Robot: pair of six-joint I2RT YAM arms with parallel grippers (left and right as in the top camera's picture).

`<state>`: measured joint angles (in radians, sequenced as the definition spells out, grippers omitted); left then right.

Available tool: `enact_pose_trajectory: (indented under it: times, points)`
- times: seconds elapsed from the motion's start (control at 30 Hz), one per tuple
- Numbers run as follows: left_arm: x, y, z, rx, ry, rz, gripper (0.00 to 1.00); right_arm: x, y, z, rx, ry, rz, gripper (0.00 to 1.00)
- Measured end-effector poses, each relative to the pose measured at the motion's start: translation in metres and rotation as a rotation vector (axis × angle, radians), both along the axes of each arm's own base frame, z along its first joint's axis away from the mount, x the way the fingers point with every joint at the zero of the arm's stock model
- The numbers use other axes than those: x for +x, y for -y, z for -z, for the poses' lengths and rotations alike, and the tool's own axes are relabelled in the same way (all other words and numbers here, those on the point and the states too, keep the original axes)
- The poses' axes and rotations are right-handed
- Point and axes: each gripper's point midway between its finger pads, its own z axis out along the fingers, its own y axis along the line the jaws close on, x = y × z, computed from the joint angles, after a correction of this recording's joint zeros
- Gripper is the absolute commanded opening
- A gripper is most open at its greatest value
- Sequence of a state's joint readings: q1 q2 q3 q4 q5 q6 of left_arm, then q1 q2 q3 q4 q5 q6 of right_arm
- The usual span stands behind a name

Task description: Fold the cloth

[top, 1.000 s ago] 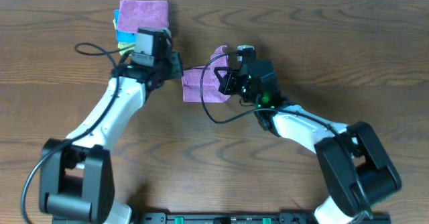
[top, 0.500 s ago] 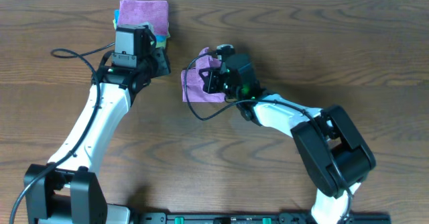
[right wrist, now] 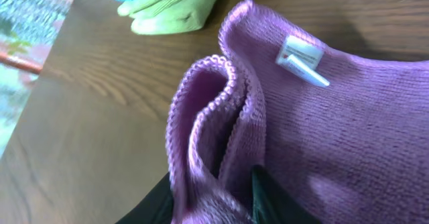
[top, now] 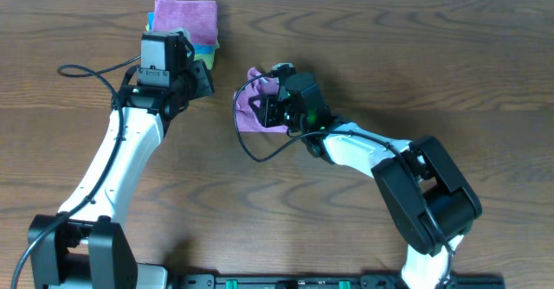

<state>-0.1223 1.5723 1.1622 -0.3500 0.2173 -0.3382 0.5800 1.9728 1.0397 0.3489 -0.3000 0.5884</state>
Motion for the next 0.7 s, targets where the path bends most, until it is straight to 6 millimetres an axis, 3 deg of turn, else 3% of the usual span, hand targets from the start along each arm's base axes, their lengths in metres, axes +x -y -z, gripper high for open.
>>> enact_pose_trajectory:
  times: [0.4, 0.7]
  points:
    - [0.003, -0.011, -0.001, 0.005, 0.008, -0.028, 0.14, -0.023, -0.02, -0.004, 0.06, -0.04, -0.126, 0.42]
    - [0.005, -0.024, -0.004, 0.01, 0.017, -0.055, 0.33, -0.039, -0.035, -0.007, 0.079, -0.052, -0.191, 0.5]
